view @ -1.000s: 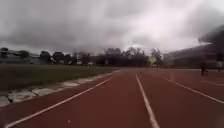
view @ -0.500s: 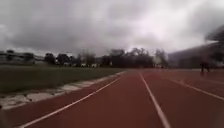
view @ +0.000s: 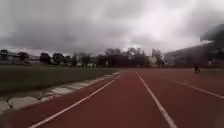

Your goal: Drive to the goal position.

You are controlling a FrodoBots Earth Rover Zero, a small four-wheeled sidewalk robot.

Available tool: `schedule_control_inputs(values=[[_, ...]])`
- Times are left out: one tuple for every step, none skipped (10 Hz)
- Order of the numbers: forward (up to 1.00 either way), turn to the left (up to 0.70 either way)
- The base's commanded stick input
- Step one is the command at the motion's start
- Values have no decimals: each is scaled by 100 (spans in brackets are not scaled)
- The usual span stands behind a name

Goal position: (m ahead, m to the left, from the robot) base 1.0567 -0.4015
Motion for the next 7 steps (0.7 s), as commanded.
schedule_control_inputs(values=[[70, 1], [0, 18], [0, 11], [-13, 6], [-48, 2], [-63, 0], [-46, 0]])
